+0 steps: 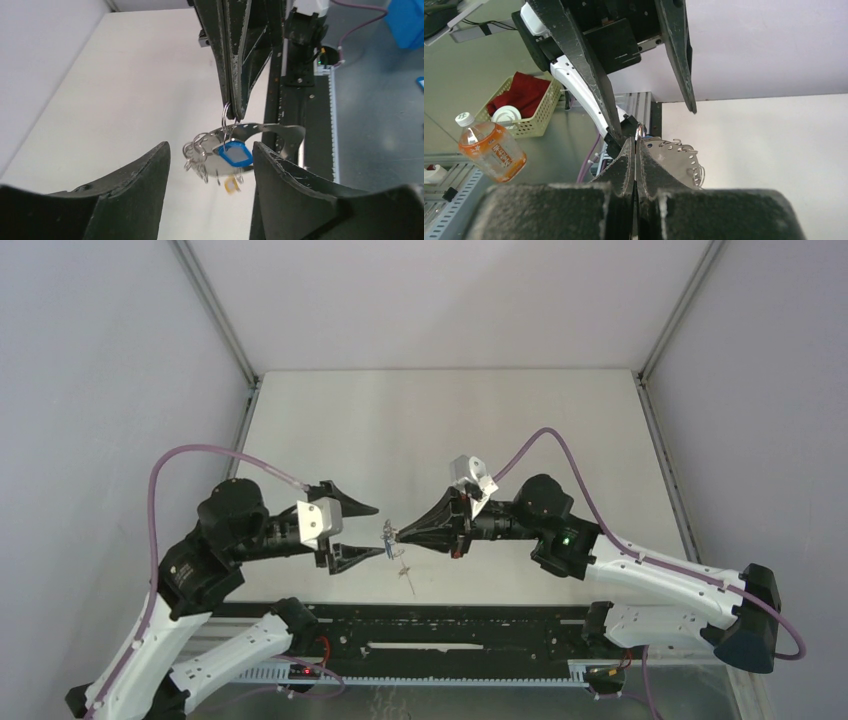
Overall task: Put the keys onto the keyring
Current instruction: Adjust the key on the keyring.
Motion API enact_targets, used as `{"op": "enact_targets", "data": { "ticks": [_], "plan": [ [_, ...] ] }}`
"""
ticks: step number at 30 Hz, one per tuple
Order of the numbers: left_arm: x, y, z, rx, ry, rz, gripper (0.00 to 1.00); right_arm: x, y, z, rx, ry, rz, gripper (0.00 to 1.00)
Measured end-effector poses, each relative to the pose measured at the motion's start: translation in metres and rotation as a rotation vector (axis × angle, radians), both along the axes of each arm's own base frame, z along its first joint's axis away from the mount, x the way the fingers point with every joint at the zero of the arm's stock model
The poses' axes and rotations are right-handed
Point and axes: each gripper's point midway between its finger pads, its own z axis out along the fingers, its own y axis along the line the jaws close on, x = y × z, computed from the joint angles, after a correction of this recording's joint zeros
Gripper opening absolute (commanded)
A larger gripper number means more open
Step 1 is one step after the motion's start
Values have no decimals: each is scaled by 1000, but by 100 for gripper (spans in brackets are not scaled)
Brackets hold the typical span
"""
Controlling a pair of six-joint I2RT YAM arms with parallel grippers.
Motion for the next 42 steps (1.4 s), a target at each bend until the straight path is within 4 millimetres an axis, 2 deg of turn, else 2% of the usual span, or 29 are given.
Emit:
{"op": "enact_targets", "data": {
  "ticks": [4, 11, 14, 19, 25, 31, 33, 36, 39, 42],
  "plan": [
    [-7, -9, -1, -13, 60, -56, 48, -4, 0, 4, 17, -13, 22, 0],
    [-14, -16, -4, -10, 108, -119, 31, -6, 0, 5, 18, -17, 32, 0],
    [-16, -17, -4, -11, 110, -128, 26, -6, 0, 5, 18, -17, 31, 0],
    [-16, -17, -4, -12, 111, -128, 26, -5, 0, 3, 13, -15, 26, 0],
    [-16, -17, -4, -10, 112, -125, 1, -5, 3, -3, -6, -15, 17, 0],
    [-18, -14, -10, 6, 123, -125, 0, -7, 5, -8, -23, -26, 11, 0],
    [-17, -14, -14, 18, 115, -128, 0, -6, 5, -11, -35, -23, 7, 24],
    [-17, -12, -22, 51, 113, -131, 0, -2, 5, -17, -78, -7, -7, 43],
    [-17, -10, -33, 94, 127, -134, 0, 8, 3, -10, -124, 0, -30, 52],
    [-14, -10, -43, 132, 140, -135, 0, 16, 1, 6, -167, -19, -41, 53]
  ]
}}
